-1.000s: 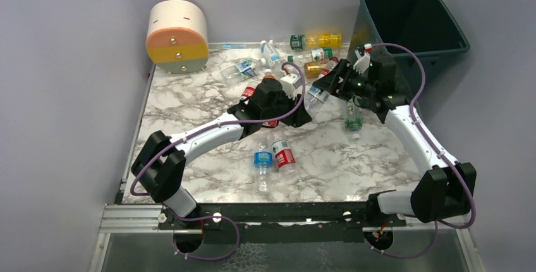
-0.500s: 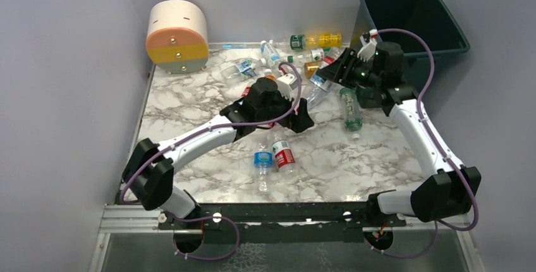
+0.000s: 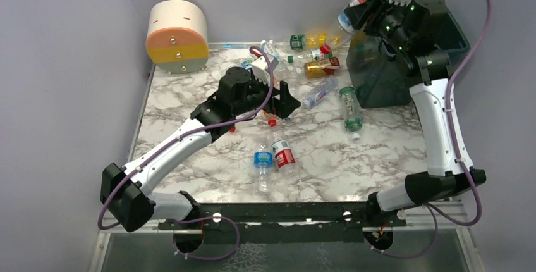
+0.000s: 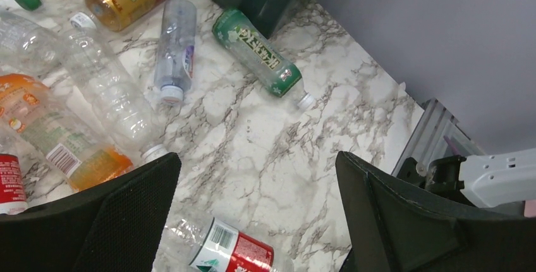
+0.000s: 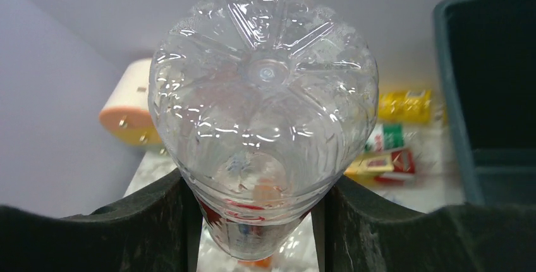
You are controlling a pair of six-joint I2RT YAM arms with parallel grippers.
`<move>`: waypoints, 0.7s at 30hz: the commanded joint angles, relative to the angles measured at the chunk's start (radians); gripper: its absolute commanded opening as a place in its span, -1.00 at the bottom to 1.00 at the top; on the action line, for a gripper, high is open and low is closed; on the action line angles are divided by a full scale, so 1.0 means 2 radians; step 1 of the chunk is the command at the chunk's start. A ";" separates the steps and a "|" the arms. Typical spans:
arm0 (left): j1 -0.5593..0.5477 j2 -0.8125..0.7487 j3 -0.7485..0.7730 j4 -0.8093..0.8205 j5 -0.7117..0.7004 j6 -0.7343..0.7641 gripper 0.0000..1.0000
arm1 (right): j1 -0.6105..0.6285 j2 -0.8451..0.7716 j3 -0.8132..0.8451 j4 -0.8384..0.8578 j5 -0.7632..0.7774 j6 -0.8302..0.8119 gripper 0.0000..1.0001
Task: Put the plastic bottles in the bin
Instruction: Place the plastic bottle in the trash bin.
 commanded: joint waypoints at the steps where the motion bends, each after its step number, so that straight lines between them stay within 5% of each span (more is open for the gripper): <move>1: 0.002 -0.005 -0.022 -0.001 0.007 -0.001 0.98 | 0.001 0.037 0.085 -0.023 0.129 -0.071 -0.01; 13: 0.002 -0.015 -0.047 0.009 0.026 -0.009 0.99 | -0.006 0.038 0.064 0.151 0.354 -0.195 0.01; 21: 0.002 -0.022 -0.048 0.006 0.031 -0.008 0.99 | -0.016 0.036 0.024 0.252 0.433 -0.256 0.01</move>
